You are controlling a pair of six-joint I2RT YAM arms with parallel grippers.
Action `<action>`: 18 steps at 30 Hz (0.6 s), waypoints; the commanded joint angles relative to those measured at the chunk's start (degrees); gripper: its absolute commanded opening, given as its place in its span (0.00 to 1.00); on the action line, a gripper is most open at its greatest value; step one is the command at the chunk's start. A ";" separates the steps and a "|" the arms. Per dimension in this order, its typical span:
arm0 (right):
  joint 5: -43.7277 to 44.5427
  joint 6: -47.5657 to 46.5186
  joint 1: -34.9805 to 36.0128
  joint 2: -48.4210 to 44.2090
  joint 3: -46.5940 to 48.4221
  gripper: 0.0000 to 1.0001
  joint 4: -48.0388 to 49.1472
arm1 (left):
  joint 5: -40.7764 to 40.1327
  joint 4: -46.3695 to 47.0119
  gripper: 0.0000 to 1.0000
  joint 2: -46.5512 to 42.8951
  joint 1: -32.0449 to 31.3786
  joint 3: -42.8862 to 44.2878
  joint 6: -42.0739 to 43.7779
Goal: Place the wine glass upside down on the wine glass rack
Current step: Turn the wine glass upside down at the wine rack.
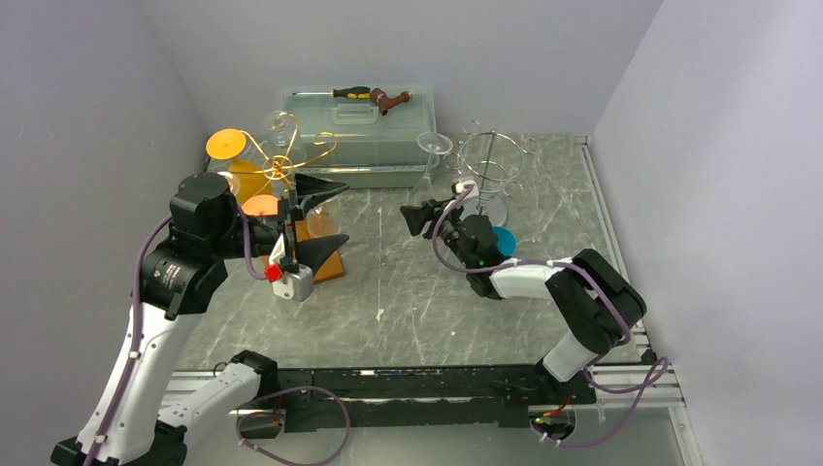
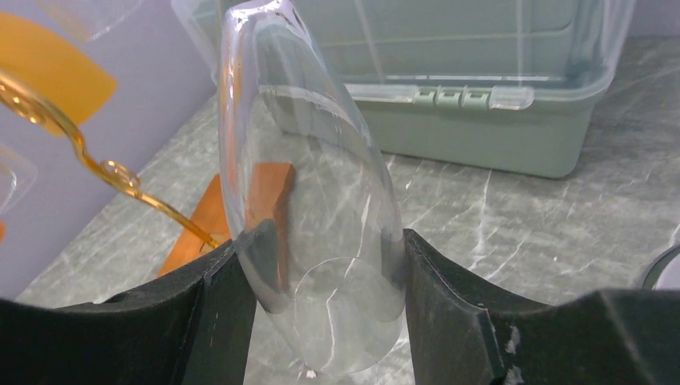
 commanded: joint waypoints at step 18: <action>11.70 3.54 -1.21 3.88 6.34 0.20 2.20 | -0.65 0.48 1.00 -2.42 -0.23 -2.37 -1.75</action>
